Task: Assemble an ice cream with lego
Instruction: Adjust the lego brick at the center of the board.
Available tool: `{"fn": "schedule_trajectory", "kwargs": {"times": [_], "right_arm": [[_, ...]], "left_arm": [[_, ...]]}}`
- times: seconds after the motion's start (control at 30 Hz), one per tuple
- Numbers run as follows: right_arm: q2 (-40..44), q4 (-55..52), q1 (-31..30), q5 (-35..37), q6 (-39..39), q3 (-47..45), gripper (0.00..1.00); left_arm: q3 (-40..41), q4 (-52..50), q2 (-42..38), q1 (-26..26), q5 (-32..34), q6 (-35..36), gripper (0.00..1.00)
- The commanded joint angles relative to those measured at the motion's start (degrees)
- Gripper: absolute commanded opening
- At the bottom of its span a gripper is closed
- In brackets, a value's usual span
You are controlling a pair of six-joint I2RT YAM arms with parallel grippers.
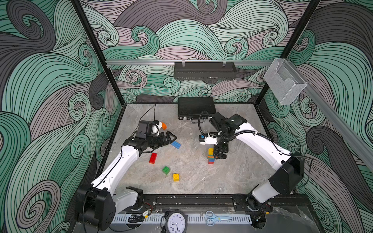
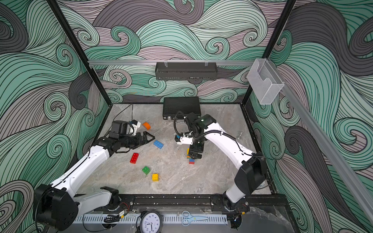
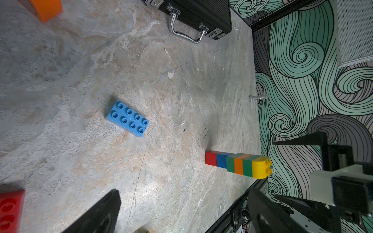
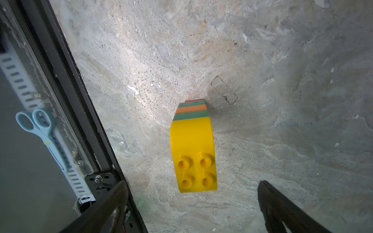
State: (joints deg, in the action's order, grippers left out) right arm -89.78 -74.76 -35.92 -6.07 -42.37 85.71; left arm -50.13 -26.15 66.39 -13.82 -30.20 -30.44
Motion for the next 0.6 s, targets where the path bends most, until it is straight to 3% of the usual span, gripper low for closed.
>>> {"fn": "schedule_trajectory", "kwargs": {"times": [0.0, 0.23, 0.37, 0.57], "right_arm": [[3.4, -0.6, -0.1, -0.3, 10.0, -1.2, 0.99], [17.4, 11.1, -7.1, 16.5, 29.5, -9.5, 0.99], [20.5, 12.6, -10.7, 23.7, 36.6, -11.0, 0.99], [23.7, 17.3, -14.2, 27.1, 47.6, -15.2, 0.99]], "left_arm": [[-1.8, -1.0, -1.6, 0.3, 0.4, 0.6, 0.98], [-2.0, -1.0, -2.0, 0.3, 0.0, 1.3, 0.99], [-1.9, -0.8, -2.1, 0.2, -0.5, 1.6, 0.99], [-2.0, -1.2, -2.3, 0.3, -0.9, 2.3, 0.99]]}}
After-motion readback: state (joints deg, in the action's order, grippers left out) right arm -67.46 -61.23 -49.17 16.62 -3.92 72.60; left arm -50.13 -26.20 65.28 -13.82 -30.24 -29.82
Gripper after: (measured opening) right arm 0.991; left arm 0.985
